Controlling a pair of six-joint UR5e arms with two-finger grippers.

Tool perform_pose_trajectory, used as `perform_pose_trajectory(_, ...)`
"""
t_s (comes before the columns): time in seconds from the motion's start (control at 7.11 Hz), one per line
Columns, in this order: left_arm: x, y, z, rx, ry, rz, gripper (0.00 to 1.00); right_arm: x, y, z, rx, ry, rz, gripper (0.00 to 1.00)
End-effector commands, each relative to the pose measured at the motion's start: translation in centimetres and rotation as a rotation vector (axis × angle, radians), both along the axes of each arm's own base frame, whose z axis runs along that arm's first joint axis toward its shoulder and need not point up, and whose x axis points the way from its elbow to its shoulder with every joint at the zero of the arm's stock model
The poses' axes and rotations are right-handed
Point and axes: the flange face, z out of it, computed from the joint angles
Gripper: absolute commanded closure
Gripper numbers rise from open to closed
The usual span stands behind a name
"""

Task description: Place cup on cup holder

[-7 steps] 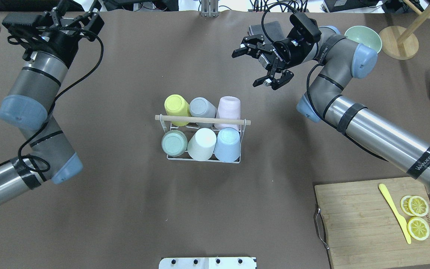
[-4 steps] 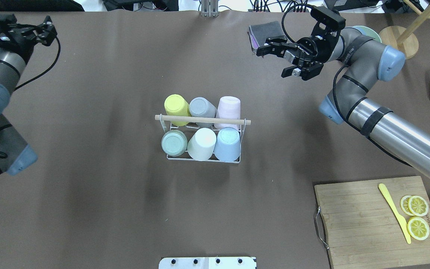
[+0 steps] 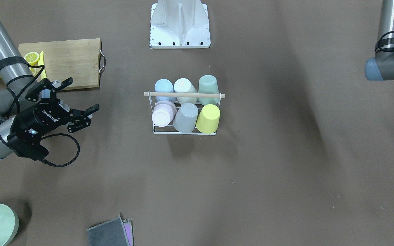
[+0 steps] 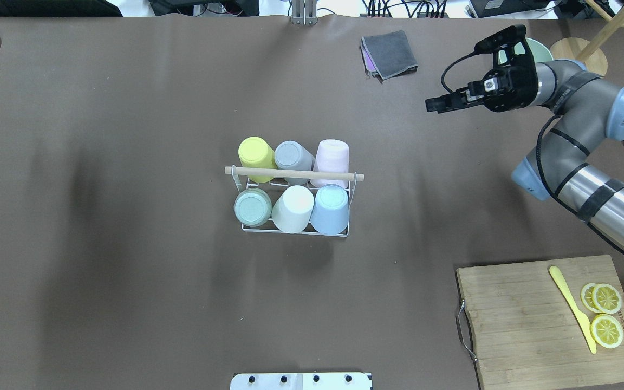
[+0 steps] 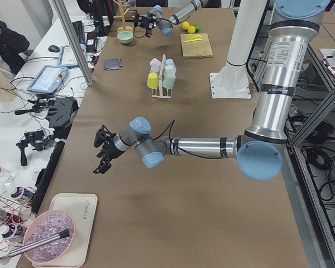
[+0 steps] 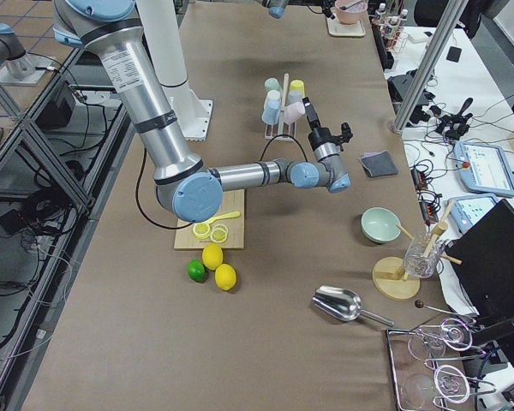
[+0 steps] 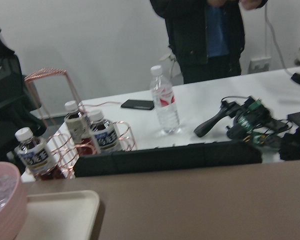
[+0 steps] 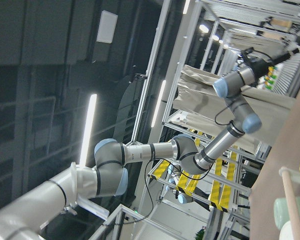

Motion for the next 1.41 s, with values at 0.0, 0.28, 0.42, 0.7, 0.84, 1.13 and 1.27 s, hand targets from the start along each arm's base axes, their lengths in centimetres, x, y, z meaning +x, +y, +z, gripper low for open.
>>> perform_pose_trajectory(0.0,-6.2,1.6,4.4,-0.212,0.006,0.153,0.02,5.0,-0.7,0.0,-0.373,0.328,-0.370,0.02)
perform_pose_trajectory(0.28,-9.1,3.2,5.6,-0.328,0.082,0.323,0.02,3.7,4.7,2.3,-0.584,0.660,-0.493,0.01)
perform_pose_trajectory(0.42,-9.2,4.5,4.1,-0.371,0.103,0.389,0.02,3.7,7.0,2.2,-0.674,0.826,-0.536,0.01)
perform_pose_trajectory(0.7,-9.7,10.4,-0.7,-0.479,0.086,0.520,0.02,5.3,10.1,4.5,-0.663,1.227,-0.619,0.01)
perform_pose_trajectory(0.84,-10.1,12.9,0.5,-0.509,0.065,0.587,0.03,8.3,10.0,5.4,-0.579,1.392,-0.600,0.01)
perform_pose_trajectory(1.13,-11.1,15.6,3.5,-0.504,0.039,0.681,0.03,13.9,9.4,4.8,-0.345,1.634,-0.464,0.00)
perform_pose_trajectory(1.27,-13.3,16.8,5.4,-0.510,0.059,0.669,0.03,16.7,10.1,3.9,-0.203,1.716,-0.332,0.00)
